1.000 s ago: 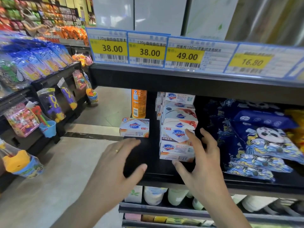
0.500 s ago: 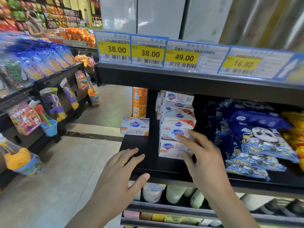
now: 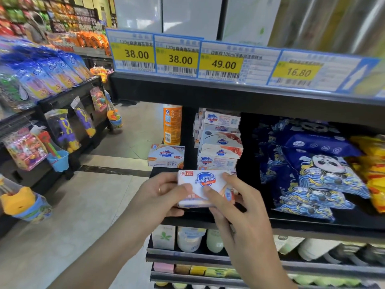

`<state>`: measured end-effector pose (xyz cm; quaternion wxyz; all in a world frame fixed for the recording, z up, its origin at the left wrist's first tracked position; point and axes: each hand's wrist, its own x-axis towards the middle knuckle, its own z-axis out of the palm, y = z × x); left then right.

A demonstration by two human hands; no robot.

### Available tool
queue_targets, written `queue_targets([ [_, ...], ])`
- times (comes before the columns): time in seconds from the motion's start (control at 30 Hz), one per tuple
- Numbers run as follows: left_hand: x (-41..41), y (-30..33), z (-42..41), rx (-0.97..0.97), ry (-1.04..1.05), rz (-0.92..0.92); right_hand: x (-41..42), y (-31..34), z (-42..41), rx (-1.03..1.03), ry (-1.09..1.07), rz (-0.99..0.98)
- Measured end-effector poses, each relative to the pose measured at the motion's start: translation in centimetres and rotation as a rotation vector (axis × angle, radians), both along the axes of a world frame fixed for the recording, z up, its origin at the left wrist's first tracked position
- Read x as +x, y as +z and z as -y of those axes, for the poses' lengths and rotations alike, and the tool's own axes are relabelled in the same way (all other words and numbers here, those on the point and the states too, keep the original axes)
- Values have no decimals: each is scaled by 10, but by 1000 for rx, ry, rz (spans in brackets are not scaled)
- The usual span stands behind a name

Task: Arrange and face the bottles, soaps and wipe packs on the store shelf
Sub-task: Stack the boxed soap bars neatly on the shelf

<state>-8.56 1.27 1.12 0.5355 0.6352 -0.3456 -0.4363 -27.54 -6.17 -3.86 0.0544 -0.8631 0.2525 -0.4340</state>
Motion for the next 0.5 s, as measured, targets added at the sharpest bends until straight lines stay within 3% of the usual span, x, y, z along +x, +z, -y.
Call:
queue_targets([
  [0.1, -1, -2, -3, -23, 15, -3, -4, 5, -5, 166, 25, 97],
  [0.27, 1, 0, -6, -57, -3, -18, -8, 22, -7, 677, 216, 275],
  [0.5, 2, 2, -11, -100, -81, -8, -11, 34, 0, 931, 382, 308],
])
